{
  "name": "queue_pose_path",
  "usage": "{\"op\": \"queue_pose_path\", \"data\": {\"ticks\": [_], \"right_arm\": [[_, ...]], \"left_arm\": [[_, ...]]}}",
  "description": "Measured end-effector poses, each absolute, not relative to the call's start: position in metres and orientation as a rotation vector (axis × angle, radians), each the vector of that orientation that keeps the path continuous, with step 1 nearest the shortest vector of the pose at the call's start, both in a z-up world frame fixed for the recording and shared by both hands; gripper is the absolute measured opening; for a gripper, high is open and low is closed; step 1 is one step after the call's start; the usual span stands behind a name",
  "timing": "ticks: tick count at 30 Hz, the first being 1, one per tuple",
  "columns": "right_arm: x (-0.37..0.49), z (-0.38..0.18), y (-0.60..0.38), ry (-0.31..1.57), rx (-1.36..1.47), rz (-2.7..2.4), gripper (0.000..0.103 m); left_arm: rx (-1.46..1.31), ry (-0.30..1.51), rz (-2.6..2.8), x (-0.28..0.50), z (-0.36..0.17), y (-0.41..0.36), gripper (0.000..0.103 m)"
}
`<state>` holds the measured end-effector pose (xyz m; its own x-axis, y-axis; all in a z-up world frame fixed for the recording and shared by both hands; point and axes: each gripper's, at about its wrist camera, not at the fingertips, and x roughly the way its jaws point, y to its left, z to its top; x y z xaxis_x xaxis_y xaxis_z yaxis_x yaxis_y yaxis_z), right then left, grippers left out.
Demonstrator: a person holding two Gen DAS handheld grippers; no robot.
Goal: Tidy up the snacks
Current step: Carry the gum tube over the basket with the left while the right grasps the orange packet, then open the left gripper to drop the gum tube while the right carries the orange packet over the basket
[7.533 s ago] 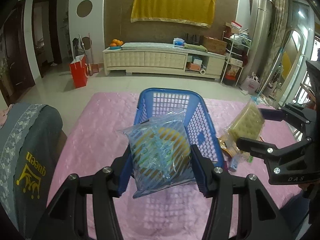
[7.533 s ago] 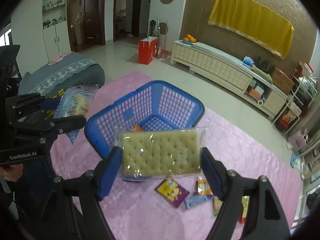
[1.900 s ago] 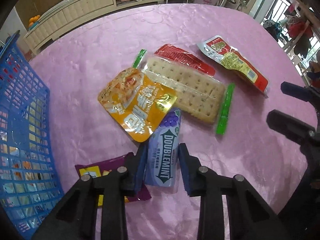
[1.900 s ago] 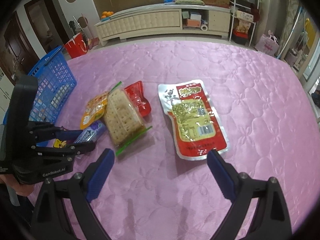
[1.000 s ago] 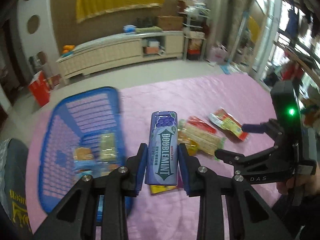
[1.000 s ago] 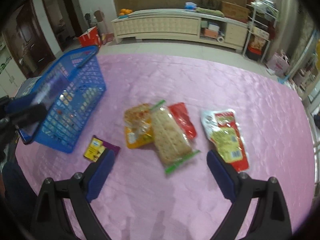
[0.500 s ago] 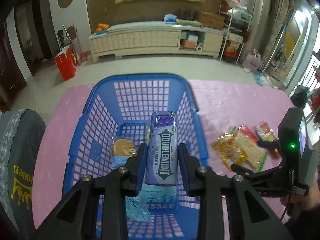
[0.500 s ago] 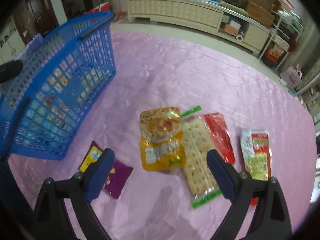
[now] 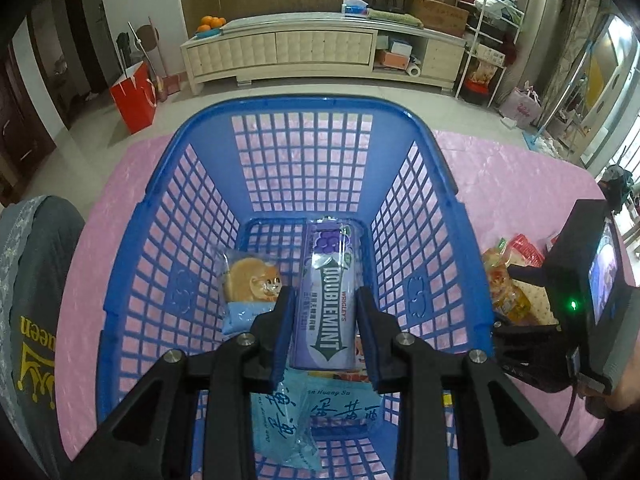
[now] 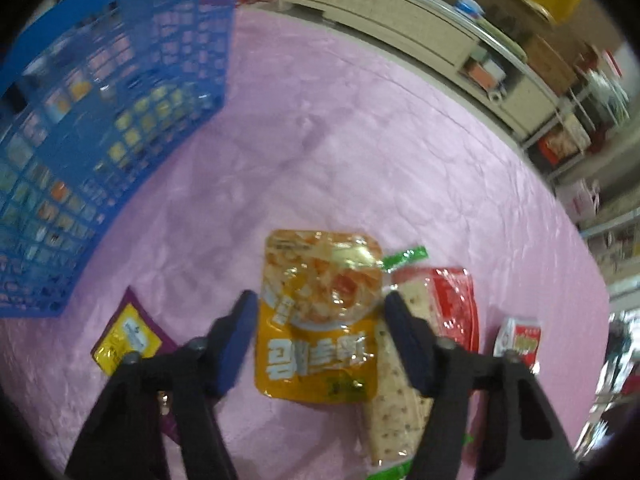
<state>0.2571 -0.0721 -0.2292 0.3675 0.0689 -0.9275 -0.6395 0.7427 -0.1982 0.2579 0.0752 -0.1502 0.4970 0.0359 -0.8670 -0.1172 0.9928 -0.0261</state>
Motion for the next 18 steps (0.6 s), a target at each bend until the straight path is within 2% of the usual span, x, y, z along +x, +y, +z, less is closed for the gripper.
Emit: {"op": "queue_pose_path", "data": {"ticks": [5, 7, 18], "right_arm": [[0.254, -0.225, -0.073, 1.124, -0.575, 0.547, 0.034], [0.253, -0.217, -0.076, 1.119, -0.533, 0.544, 0.011], [0.244, -0.165, -0.076, 1.059, -0.41, 0.546, 0.011]], "left_arm": [[-0.095, 1.043, 0.089, 0.253, -0.149, 0.076, 0.029], [-0.089, 1.041, 0.082, 0.253, -0.147, 0.074, 0.029], [-0.114, 1.022, 0.041, 0.243, -0.137, 0.09, 0.029]]}}
